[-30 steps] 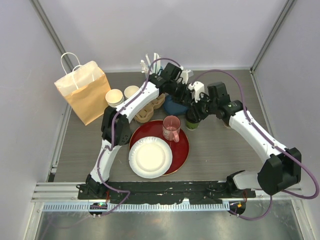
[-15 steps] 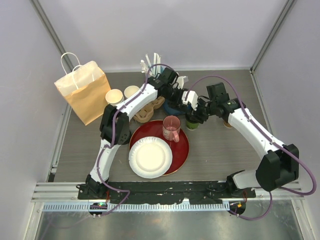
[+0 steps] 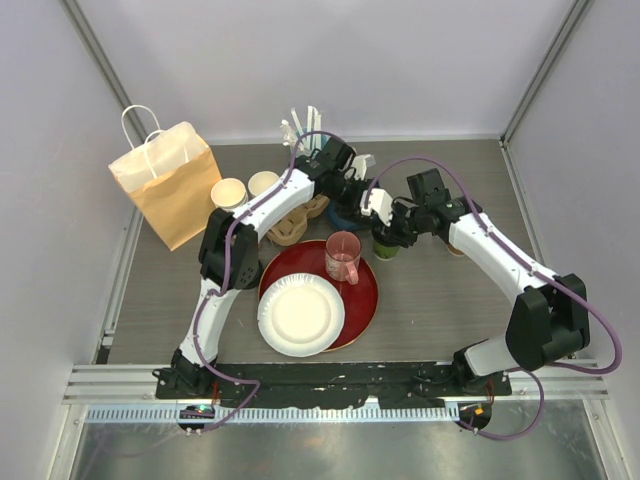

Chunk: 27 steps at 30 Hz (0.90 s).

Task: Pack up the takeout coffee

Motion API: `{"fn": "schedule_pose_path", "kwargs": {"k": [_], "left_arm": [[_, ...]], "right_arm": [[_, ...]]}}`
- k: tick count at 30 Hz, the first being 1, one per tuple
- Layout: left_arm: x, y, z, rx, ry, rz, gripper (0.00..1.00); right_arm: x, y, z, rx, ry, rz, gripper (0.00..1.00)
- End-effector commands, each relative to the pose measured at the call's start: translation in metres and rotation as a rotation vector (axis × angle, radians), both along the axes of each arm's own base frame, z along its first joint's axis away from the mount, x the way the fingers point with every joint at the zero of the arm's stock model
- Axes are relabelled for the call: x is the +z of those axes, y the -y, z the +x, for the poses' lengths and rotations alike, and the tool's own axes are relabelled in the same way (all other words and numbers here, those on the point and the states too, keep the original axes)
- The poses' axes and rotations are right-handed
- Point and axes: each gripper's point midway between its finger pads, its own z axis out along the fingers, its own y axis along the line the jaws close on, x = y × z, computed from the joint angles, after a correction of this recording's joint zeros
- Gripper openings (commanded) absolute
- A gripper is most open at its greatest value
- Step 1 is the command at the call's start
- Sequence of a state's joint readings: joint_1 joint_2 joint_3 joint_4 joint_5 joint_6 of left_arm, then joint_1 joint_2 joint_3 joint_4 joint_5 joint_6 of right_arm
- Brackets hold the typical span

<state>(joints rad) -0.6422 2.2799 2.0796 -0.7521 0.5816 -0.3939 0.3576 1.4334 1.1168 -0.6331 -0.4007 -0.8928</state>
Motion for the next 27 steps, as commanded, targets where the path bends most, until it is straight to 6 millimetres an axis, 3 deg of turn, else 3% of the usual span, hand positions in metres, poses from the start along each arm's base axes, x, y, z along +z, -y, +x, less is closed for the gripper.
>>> {"fn": "schedule_pose_path", "kwargs": {"k": [1,11,16,27], "left_arm": [[0.043,0.005,-0.004,-0.014,0.056,-0.078,0.36],[0.043,0.021,-0.018,-0.064,0.016,-0.123,0.37],[0.032,0.024,-0.016,-0.060,-0.004,-0.115,0.36],[0.005,0.029,-0.017,-0.048,-0.056,-0.086,0.19]], "right_arm": [[-0.003,0.009,0.007,-0.028,0.022,-0.041,0.31],[-0.034,0.028,-0.016,-0.107,-0.051,-0.075,0.35],[-0.049,0.033,-0.023,-0.130,-0.064,-0.071,0.32],[-0.089,0.043,-0.046,-0.175,-0.198,-0.085,0.29]]}}
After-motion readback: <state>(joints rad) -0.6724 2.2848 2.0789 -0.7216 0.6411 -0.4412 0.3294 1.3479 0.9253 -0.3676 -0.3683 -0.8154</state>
